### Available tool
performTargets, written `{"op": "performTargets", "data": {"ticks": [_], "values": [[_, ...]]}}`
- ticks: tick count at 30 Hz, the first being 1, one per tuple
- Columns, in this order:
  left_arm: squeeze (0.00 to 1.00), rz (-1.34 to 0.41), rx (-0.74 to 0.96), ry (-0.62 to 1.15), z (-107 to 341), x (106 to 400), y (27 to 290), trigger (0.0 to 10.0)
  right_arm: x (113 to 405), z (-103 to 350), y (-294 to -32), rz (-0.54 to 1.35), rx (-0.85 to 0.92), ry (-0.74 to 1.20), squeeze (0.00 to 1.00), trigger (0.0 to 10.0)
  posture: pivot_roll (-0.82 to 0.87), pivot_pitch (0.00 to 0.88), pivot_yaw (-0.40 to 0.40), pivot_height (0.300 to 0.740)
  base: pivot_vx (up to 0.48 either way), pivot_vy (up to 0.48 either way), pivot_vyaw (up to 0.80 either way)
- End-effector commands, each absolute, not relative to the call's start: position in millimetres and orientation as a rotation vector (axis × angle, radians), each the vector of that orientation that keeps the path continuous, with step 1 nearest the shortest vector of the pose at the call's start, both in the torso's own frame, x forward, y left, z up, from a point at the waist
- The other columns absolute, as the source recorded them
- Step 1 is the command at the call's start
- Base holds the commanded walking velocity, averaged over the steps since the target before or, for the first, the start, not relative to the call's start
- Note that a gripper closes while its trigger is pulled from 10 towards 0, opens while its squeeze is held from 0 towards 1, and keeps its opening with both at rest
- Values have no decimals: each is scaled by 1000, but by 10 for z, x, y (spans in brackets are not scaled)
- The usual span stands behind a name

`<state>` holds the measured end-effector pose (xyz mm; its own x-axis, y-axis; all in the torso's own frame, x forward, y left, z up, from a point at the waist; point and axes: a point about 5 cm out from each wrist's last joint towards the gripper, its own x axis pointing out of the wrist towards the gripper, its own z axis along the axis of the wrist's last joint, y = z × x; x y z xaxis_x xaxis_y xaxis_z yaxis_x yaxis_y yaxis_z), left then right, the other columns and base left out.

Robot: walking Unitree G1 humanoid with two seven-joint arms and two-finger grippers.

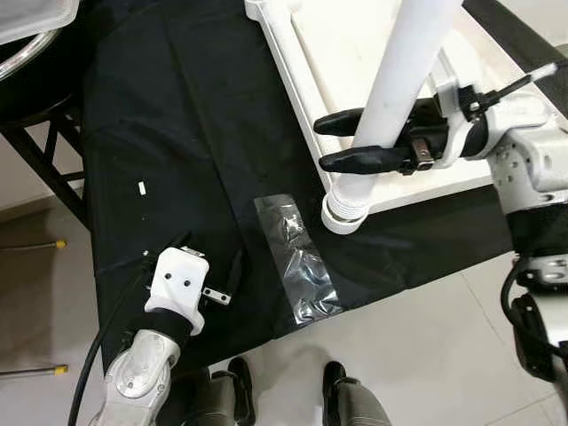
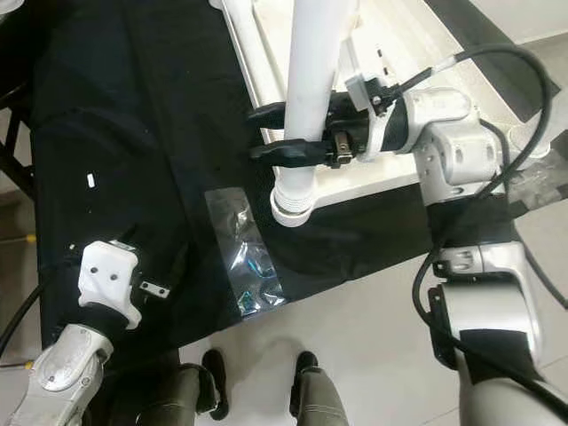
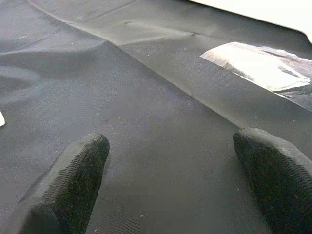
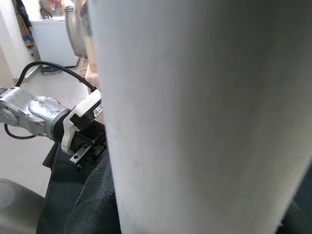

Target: Building children table

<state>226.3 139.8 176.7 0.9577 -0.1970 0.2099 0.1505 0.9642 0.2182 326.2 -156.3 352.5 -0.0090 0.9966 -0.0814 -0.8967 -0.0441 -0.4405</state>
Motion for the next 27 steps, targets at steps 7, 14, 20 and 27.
{"op": "performTargets", "data": {"ticks": [7,14,20,27], "values": [[0,-167,203,-188,1670,2241,1423,10000,3277,3400,-1534,1579,-415,-255,0,10000,86,401,26,740,0,0,0],[0,-167,203,-189,1671,2240,1420,10000,3266,3371,-1518,1595,-417,-244,0,10000,86,401,26,740,0,0,0],[0,-165,203,-189,1673,2243,1417,10000,3236,3354,-1509,1619,-409,-236,0,10000,85,400,25,740,0,0,0],[0,-166,203,-189,1671,2244,1417,10000,3233,3346,-1514,1616,-409,-232,0,10000,84,398,26,740,0,0,0]]}}
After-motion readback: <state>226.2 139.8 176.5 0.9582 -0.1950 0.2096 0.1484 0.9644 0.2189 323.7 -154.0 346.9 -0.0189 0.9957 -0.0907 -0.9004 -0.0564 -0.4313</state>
